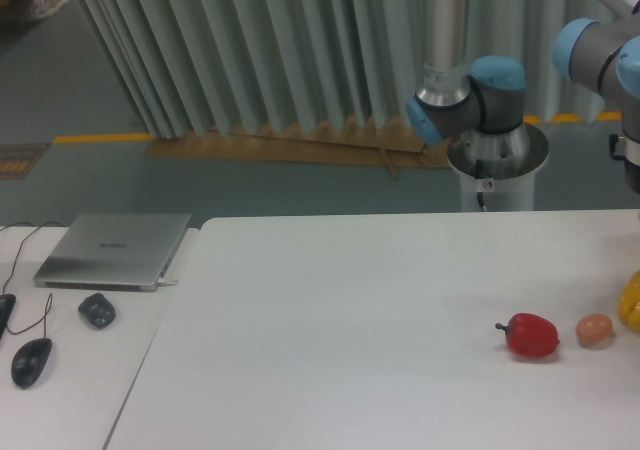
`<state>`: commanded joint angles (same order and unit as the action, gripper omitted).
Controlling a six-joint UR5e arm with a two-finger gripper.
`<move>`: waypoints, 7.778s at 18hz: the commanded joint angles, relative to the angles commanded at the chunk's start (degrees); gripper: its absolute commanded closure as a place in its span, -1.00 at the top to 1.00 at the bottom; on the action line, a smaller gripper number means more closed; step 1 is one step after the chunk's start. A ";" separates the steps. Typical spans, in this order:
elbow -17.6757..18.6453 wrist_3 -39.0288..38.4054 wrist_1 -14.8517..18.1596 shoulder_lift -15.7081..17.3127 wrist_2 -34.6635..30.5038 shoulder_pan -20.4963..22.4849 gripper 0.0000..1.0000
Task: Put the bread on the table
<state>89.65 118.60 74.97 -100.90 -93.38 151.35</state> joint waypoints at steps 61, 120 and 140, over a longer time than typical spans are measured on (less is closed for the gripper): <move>2.99 33.52 0.36 -9.23 1.45 22.33 1.00; 1.23 34.86 -1.93 -11.43 0.13 21.45 -0.36; -3.60 21.26 16.25 -4.93 10.75 17.85 -0.36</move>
<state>86.05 139.86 91.22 -105.82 -82.63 169.20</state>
